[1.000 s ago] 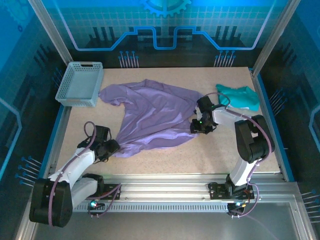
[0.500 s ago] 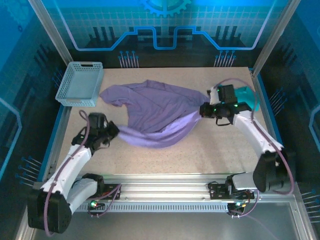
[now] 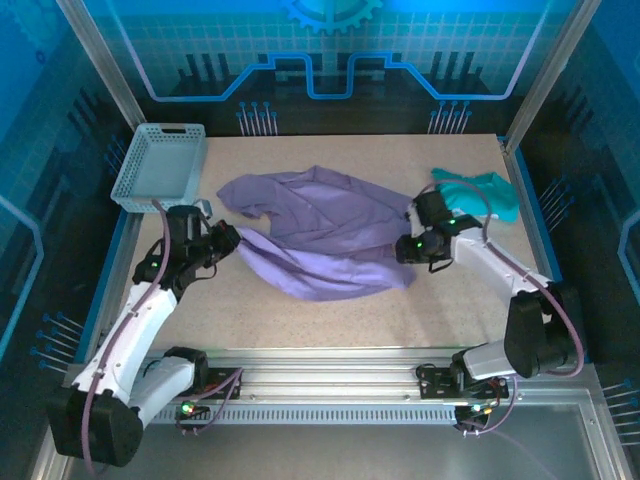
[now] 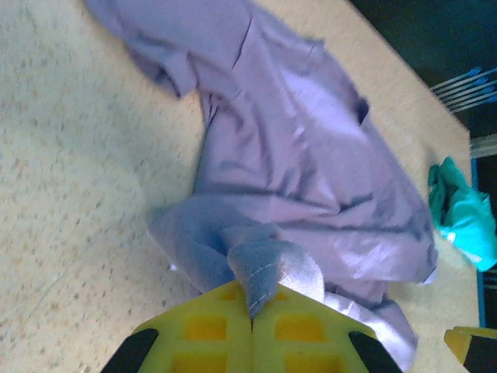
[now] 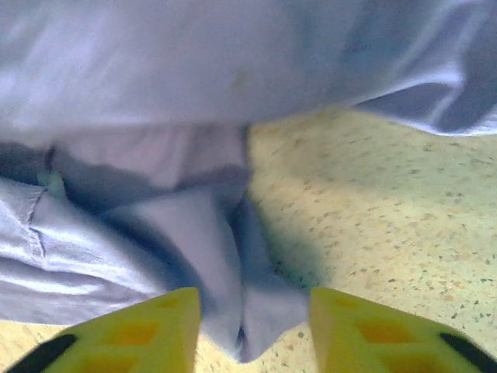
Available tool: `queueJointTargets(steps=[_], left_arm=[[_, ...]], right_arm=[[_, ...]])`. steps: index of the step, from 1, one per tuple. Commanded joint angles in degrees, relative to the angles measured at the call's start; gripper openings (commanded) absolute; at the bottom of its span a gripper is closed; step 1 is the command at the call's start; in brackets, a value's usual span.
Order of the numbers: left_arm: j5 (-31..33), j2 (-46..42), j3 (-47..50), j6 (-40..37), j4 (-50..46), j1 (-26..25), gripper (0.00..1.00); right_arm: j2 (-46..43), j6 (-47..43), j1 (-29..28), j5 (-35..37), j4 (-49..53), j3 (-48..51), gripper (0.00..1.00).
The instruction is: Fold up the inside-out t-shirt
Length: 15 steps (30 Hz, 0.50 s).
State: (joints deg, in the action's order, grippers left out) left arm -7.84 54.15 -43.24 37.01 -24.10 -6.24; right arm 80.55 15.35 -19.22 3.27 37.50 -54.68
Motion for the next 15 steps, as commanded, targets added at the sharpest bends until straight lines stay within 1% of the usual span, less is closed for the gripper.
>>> queueJointTargets(steps=[1,3,6,8,11,14,15], left_arm=[[-3.03,-0.08,1.04,-1.82,-1.67,-0.4,0.0],[-3.32,-0.09,1.38,-1.64,-1.57,-0.47,0.0],[-3.64,-0.1,1.18,-1.56,-1.52,-0.51,0.0],[-3.67,-0.09,0.8,-1.75,-1.78,-0.53,0.0],[-3.31,-0.09,0.1,-2.39,-2.61,-0.53,0.0],[-2.95,-0.1,0.0,-2.56,-2.69,-0.53,0.0],[-3.02,-0.14,-0.01,-2.56,-2.62,-0.53,0.0]], right_arm=[[-2.67,-5.45,-9.82,7.52,-2.42,0.17,0.51],[-1.97,-6.19,-15.19,8.45,-5.06,0.11,0.55],[1.38,-7.74,-20.74,8.08,-7.39,-0.64,0.57],[4.4,-8.66,-23.73,9.36,-7.4,-1.66,0.57],[8.91,-9.16,-27.2,11.11,-6.65,-3.08,0.52],[12.63,-9.03,-28.44,11.23,-7.33,-4.06,0.45],[13.78,-9.02,-28.46,11.23,-7.56,-4.35,0.45]])
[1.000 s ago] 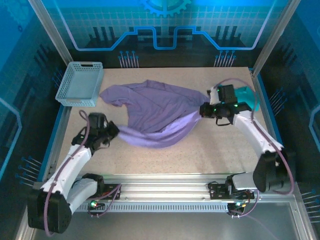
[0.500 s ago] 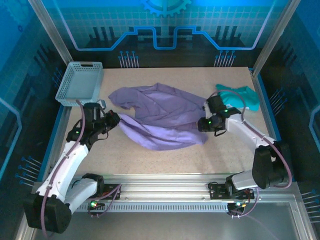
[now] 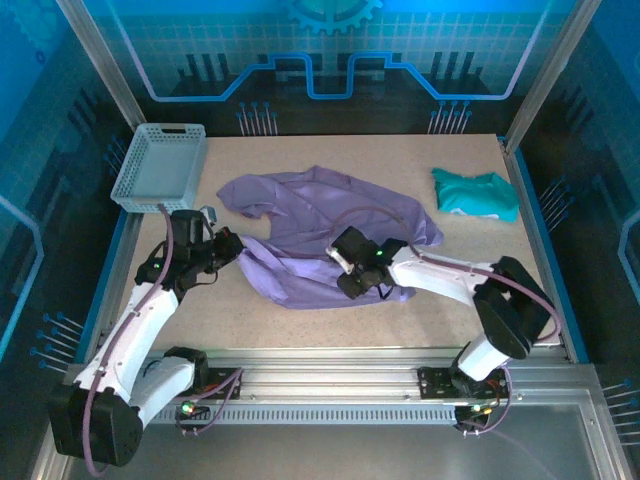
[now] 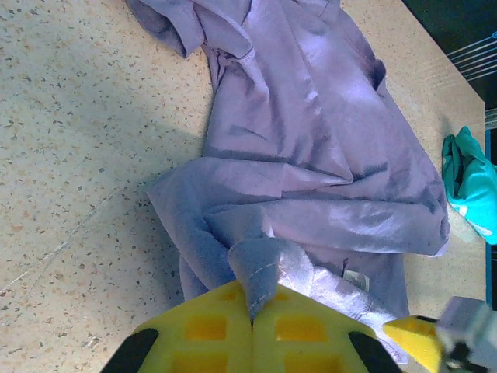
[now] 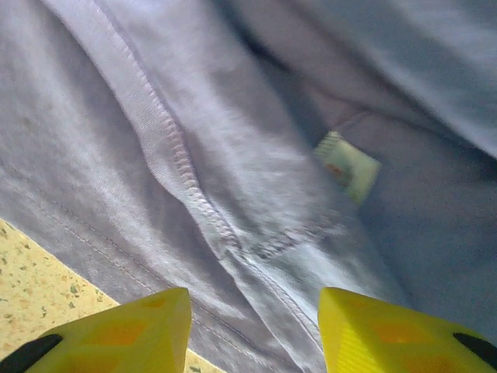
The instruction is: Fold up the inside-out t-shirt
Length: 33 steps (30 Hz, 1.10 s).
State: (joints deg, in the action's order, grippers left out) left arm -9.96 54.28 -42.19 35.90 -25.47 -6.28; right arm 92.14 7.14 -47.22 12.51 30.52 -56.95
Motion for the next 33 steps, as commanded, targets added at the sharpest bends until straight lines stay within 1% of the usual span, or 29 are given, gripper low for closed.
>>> queueJointTargets(steps=[1,4,7,9,12,16,18,21,23,26,27,30,33], left_arm=[[-1.01,-0.14,-1.05,-1.36,-1.24,-0.48,0.0],[-1.11,-0.21,-1.05,-1.44,-1.44,-0.48,0.0],[-0.86,-0.32,-1.14,-1.68,-1.64,-0.48,0.0],[-0.69,-0.38,-1.14,-1.82,-1.8,-0.48,0.0],[-0.51,-0.49,-0.94,-1.8,-1.6,-0.48,0.0],[-0.41,-0.32,-0.48,-1.8,-1.16,-0.46,0.0],[-0.5,-0.15,-0.38,-1.8,-0.99,-0.48,0.0],[-0.85,0.19,-0.14,-1.75,-0.47,-0.48,0.0],[-1.36,0.97,0.0,-1.47,0.46,-0.57,0.0],[-1.67,3.01,-0.44,-1.51,2.06,-1.01,0.0],[-1.58,3.85,-0.53,-1.51,2.69,-1.17,0.0],[-0.25,7.9,-1.02,-1.58,6.3,-1.36,0.0],[3.04,15.53,-3.82,-3.58,9.46,-1.36,0.01]], right_arm=[[3.5,-0.93,-0.46,2.33,-0.81,-2.53,0.46],[6.76,-1.47,-0.41,3.54,-0.56,-3.81,0.49],[9.12,-1.53,-0.08,4.2,-0.38,-4.85,0.45],[9.63,-1.54,0.47,3.79,-0.43,-5.19,0.38],[9.15,-1.53,1.47,2.32,-0.81,-5.3,0.23],[6.54,-1.16,3.06,-0.58,-1.26,-4.52,0.06],[4.49,-0.91,4.28,-2.21,-1.3,-4.06,0.0],[-0.5,0.34,7.33,-8.27,-1.75,-2.85,0.0],[-4.02,2.02,10.05,-15.29,-3.19,-1.98,0.0],[-6.8,5.13,14.02,-26.17,-5.02,-1.91,0.0],[-7.25,6.22,15.04,-28.37,-5.24,-2.21,0.0],[-8.17,10.32,19.0,-34.15,-7.1,-3.25,0.0],[-7.44,17.46,23.82,-39.04,-11.75,-3.76,0.0]])
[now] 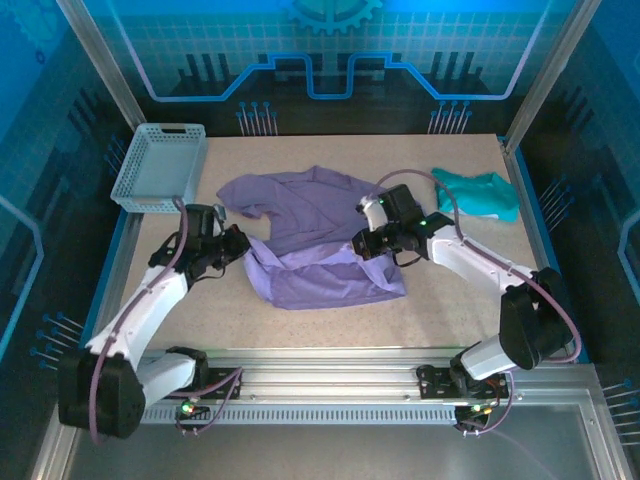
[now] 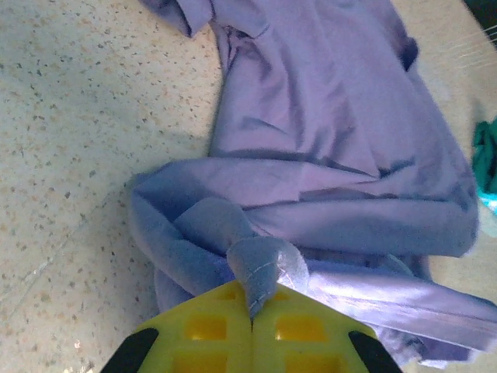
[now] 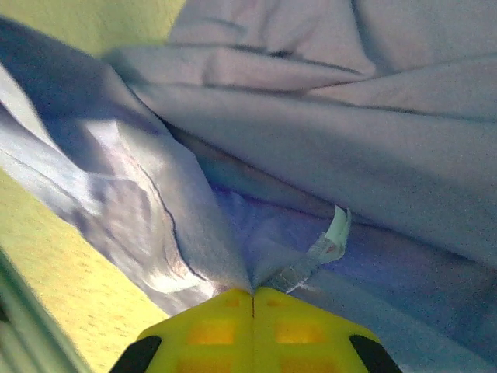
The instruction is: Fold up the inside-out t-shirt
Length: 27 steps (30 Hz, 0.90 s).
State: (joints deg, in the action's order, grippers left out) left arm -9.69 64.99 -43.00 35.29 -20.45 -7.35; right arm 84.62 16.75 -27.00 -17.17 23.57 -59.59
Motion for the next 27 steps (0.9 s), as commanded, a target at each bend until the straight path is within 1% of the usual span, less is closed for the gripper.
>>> queueJointTargets(steps=[1,2,3,5,7,8,11,14,16,18,21,24,27], left_arm=[[5.19,8.47,-4.64,-3.95,4.07,-0.21,0.02],[7.51,11.16,-6.17,-4.96,3.57,-0.2,0.06],[9.12,12.78,-7.15,-5.53,3.08,-0.12,0.12],[9.67,13.17,-7.22,-5.95,1.61,-0.18,0.34],[9.44,9.2,-3.94,-5.0,0.63,-1.1,0.52],[10.02,5.91,-1.51,-4.42,-0.4,-2.3,0.57],[12.9,-3.87,5.2,-1.55,-5.49,-7.25,0.67],[13.59,-10.9,10.64,3.73,-9.9,-11.93,0.71],[12.97,-13.12,13.52,7.16,-10.49,-14.76,0.72],[13.17,-13.36,15.16,9.43,-9.72,-17.77,0.73],[12.84,-10.42,16.2,10.9,-5.59,-21.52,0.73],[12.01,-4.51,15.79,11.0,-0.14,-23.83,0.69],[12.42,1.8,15.23,11.06,4.8,-25.46,0.57]], right_arm=[[0.87,10.15,5.03,-10.18,-6.35,-1.35,0.0],[1.6,12.0,6.06,-10.1,-7.23,-1.76,0.0],[2.15,13.13,6.73,-9.55,-7.75,-2.06,0.0],[2.9,15.05,7.79,-8.0,-8.93,-2.16,0.0],[3.62,16.06,8.43,-7.28,-9.98,-2.1,0.0],[4.14,16.15,8.7,-7.25,-10.33,-2.17,0.0],[5.82,15.54,9.14,-7.31,-10.32,-2.67,0.0],[6.94,15.11,9.46,-7.62,-10.63,-2.79,0.0],[7.29,14.98,9.52,-7.79,-11.0,-2.74,0.0],[7.56,14.89,9.57,-8.13,-11.17,-2.9,0.0],[7.71,14.76,9.56,-8.44,-11.3,-2.97,0.0],[7.33,14.45,9.56,-8.49,-11.12,-2.52,0.0],[6.71,14.18,9.58,-8.23,-10.87,-1.9,0.0]])
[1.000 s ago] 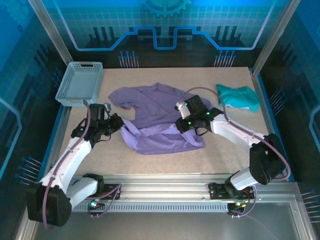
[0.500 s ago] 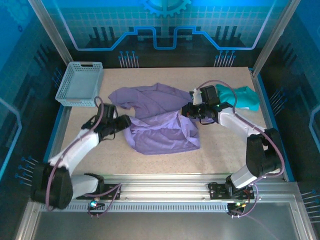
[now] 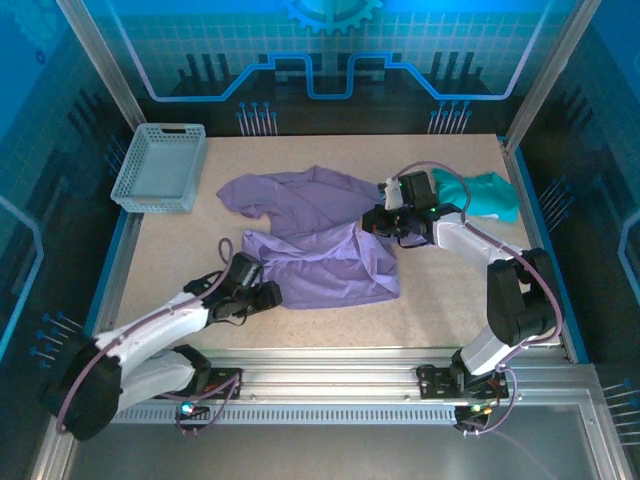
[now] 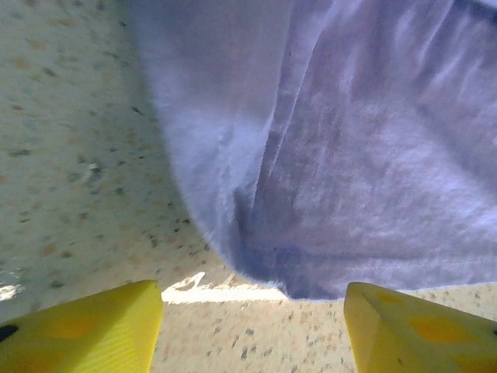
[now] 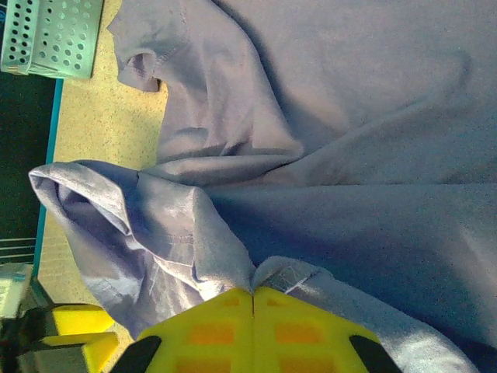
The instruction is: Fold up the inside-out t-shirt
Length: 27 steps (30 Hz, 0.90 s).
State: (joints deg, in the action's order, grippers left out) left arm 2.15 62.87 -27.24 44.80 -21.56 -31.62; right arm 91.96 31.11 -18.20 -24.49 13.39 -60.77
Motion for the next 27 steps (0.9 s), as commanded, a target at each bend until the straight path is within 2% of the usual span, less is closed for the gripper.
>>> queueJointTargets(steps=[1,3,5,7,8,13,17,22,27], left_arm=[[0.83,5.79,-0.61,1.6,7.32,-1.26,0.51],[1.37,8.73,-0.53,1.34,10.24,-1.46,0.39],[3.03,10.57,-0.98,0.61,12.05,-1.48,0.22],[6.35,10.12,-2.33,-1.56,11.88,-1.46,0.05],[8.35,9.13,-3.52,-3.34,11.06,-1.32,0.0],[19.03,-2.52,-14.39,-14.56,0.25,1.13,0.0],[23.65,-10.29,-32.67,-22.76,-9.89,2.98,0.0],[27.25,-10.4,-57.69,-29.62,-20.3,2.89,0.0],[33.49,-8.34,-69.4,-34.19,-23.97,2.94,0.0]], right_arm=[[-0.89,-0.32,0.73,-0.91,-0.56,-0.59,0.0],[-1.39,-0.59,0.71,-0.82,-0.14,-0.49,0.0],[-2.16,-1.26,0.87,-0.62,0.53,-0.53,0.0],[-3.32,-2.41,1.25,-0.74,1.3,-1.3,0.0],[-4.24,-3.49,1.59,-0.91,2.36,-2.17,0.0],[-13.15,-8.85,6.01,1.3,10.34,-10.42,0.0],[-23.52,-11.08,10.98,6.77,17.0,-19.15,0.0],[-32.64,-15.47,11.29,15.33,25.35,-31.12,0.0],[-36.64,-17.33,11.29,18.38,32.13,-39.42,0.0]])
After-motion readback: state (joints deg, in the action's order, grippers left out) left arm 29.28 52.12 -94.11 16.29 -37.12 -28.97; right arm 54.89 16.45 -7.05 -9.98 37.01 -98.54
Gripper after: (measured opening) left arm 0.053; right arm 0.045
